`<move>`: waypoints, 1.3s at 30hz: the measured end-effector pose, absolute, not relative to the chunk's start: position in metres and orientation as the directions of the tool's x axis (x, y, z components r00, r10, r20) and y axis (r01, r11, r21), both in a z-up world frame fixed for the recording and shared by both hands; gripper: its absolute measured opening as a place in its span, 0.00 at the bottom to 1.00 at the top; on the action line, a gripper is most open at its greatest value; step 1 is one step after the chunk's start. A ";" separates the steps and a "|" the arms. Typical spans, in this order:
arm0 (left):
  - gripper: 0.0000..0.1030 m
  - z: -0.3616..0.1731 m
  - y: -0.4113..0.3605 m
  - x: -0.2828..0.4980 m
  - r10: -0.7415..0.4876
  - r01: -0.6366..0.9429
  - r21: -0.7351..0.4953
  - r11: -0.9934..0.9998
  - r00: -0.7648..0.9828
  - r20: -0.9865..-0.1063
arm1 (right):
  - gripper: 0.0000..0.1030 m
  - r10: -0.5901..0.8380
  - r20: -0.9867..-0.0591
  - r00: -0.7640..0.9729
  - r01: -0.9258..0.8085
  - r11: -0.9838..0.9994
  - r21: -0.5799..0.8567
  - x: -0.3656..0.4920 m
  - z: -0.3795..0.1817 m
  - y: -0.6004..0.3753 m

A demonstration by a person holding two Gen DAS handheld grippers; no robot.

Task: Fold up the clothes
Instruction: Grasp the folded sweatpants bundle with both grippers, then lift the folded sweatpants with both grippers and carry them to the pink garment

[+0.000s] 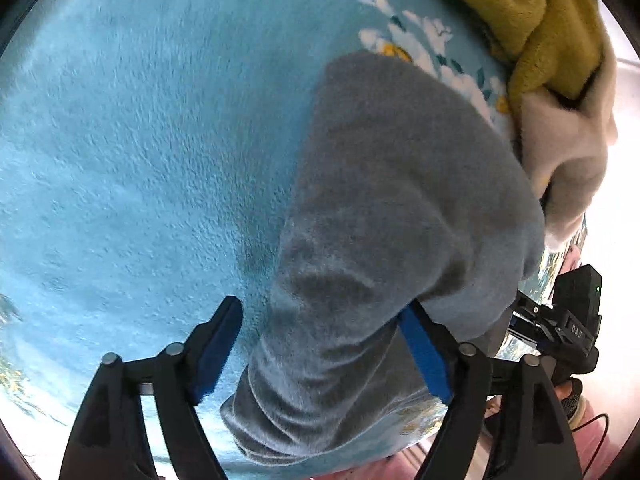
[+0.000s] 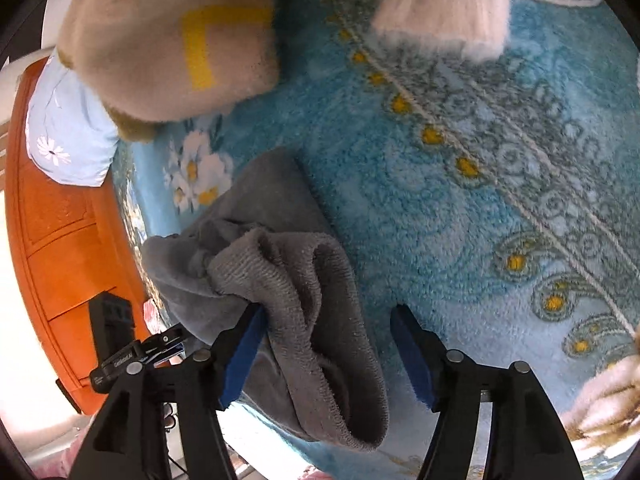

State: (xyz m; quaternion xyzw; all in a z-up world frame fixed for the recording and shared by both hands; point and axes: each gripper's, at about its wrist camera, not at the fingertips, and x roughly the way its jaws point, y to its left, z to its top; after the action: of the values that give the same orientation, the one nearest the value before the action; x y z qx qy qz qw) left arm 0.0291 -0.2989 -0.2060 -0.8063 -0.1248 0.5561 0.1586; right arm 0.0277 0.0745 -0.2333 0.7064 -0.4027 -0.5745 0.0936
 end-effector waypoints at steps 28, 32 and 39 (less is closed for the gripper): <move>0.21 -0.075 -0.289 0.022 0.311 -0.059 -0.320 -0.945 0.124 -0.942 | 0.23 -0.718 -0.679 -0.151 -0.382 -0.592 0.710 0.048 -0.132 0.067; 0.21 -0.037 -0.290 0.034 0.333 -0.062 -0.335 -0.940 0.053 -0.942 | 0.23 -0.722 -0.664 -0.193 -0.315 -0.595 0.739 0.062 -0.094 0.079; 0.21 0.017 -0.292 0.045 0.378 -0.142 -0.372 -0.917 -0.015 -0.926 | 0.23 -0.702 -0.657 -0.275 -0.253 -0.607 0.753 0.092 -0.035 0.093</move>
State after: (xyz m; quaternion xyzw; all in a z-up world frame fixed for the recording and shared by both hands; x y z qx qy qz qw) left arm 0.0447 -0.2918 0.0173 -0.6773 -0.0869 0.7070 0.1839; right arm 0.0918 0.0933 -0.0349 0.5793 -0.4121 -0.6839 0.1638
